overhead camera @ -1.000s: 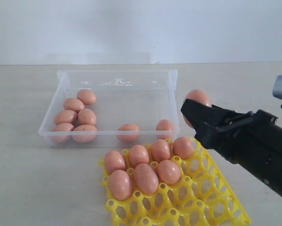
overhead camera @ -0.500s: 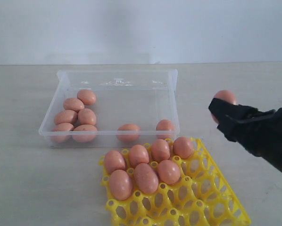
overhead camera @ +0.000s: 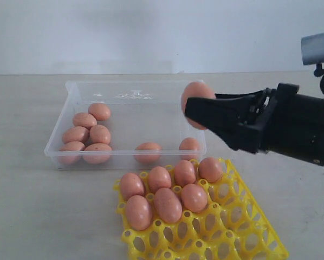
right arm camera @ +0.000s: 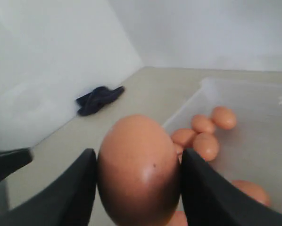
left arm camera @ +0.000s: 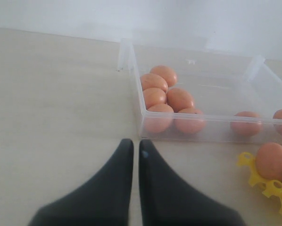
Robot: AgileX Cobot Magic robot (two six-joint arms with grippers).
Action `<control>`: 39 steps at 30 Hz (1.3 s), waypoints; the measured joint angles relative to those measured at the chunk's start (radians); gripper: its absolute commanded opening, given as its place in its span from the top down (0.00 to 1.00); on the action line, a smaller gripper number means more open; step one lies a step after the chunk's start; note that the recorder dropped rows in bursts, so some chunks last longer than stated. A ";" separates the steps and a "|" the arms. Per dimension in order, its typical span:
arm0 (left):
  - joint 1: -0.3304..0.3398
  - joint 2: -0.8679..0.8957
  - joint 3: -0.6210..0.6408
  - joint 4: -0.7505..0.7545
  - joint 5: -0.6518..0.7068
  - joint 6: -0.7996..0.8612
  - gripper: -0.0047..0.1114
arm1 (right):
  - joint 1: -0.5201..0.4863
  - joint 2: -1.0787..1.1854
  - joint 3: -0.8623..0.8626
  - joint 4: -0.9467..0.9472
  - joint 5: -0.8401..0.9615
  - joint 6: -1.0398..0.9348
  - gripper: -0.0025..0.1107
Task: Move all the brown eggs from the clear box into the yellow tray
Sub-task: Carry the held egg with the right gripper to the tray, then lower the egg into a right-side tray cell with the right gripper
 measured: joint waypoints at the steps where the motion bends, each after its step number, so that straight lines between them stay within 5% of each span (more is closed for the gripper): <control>1: 0.000 0.000 0.000 0.000 0.000 0.000 0.92 | 0.000 0.000 -0.002 -0.051 -0.028 0.021 0.98; 10: 0.000 0.000 0.000 0.000 0.000 0.000 0.92 | -0.051 0.052 -0.004 -0.158 0.079 0.042 0.98; 17: 0.000 0.000 0.000 0.000 0.000 0.000 0.92 | -0.211 0.346 -0.008 -0.174 -0.204 0.047 0.98; 26: 0.000 0.000 0.000 0.000 0.000 0.000 0.92 | -0.224 0.447 -0.008 -0.322 -0.250 -0.021 0.98; 39: 0.000 0.000 0.000 0.000 0.000 0.000 0.92 | -0.226 0.447 -0.008 -0.310 0.000 -0.124 0.98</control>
